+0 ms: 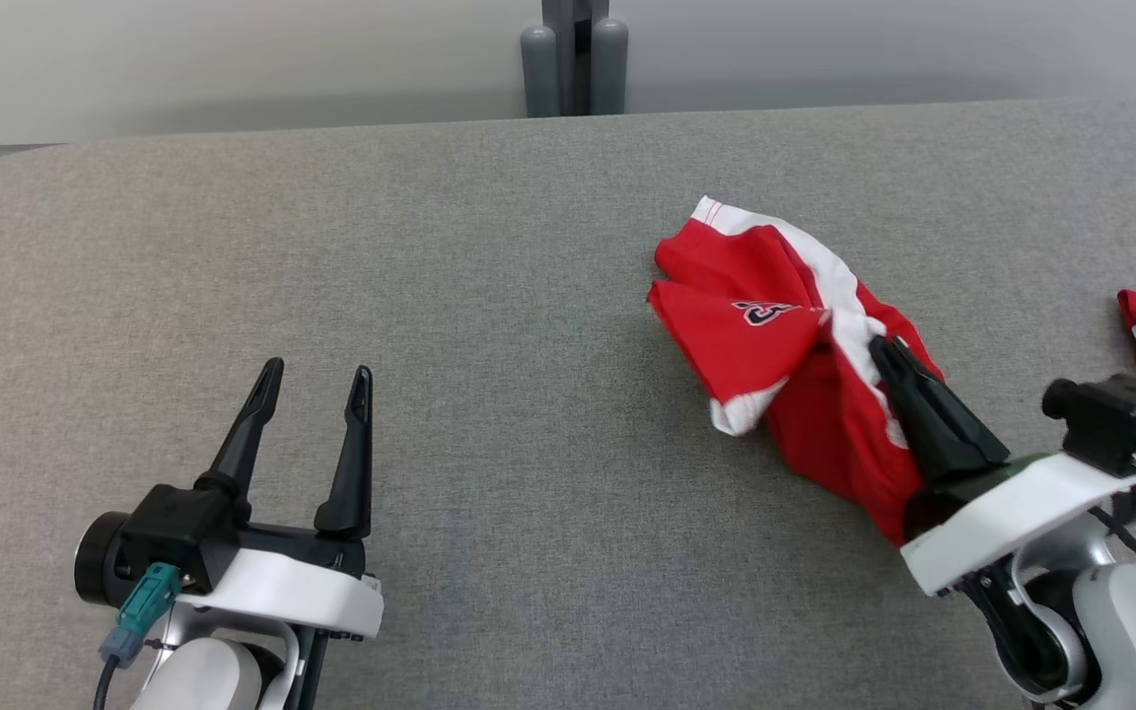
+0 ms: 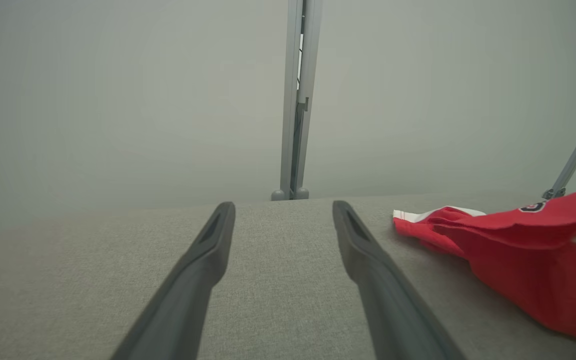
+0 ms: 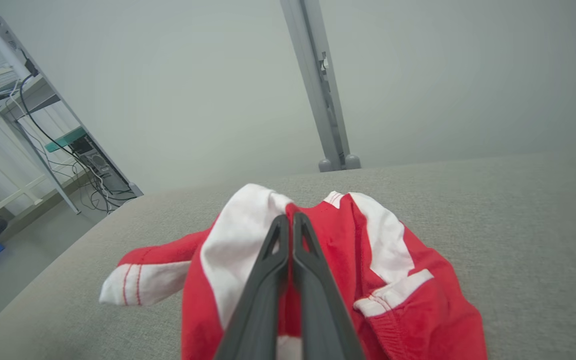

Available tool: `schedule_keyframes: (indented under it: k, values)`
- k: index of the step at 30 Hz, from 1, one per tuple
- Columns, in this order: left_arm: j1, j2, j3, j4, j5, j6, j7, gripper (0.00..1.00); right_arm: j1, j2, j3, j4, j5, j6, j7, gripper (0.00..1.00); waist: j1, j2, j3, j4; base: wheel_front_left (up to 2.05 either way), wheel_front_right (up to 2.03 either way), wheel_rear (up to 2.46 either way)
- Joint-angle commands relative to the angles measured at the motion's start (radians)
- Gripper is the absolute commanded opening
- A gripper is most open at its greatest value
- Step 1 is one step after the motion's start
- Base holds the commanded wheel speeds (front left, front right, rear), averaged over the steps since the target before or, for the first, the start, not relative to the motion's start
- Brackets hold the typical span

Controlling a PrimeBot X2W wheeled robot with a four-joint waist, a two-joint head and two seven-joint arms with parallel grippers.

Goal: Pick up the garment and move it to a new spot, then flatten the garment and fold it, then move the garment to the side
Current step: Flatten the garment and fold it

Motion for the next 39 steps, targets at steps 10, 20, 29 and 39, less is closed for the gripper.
schedule_keyframes:
  k: [10,20,29,39]
  values:
    - [0.008,0.021,0.001,-0.023,-0.003,0.012,0.015,1.0,0.116,0.026,-0.054,0.163,0.003,0.0,-0.112,1.0,0.0,0.0,0.009,-0.037,0.0,0.0,0.0]
    - [0.024,0.042,0.012,-0.055,0.007,0.031,0.017,1.0,0.189,0.099,-0.252,0.169,-0.079,0.001,-0.243,1.0,0.0,0.0,-0.023,-0.072,0.0,0.0,0.0]
    - [0.082,0.077,0.033,-0.114,0.018,0.074,0.026,1.0,0.233,0.135,-0.337,-0.064,-0.218,0.001,-0.247,1.0,0.0,0.0,-0.059,-0.117,0.0,0.0,0.0]
    - [0.159,0.085,0.025,-0.156,0.016,0.114,0.048,1.0,0.352,0.142,-0.296,-0.192,-0.357,0.0,-0.133,1.0,0.0,0.0,-0.115,-0.114,0.0,0.0,0.0]
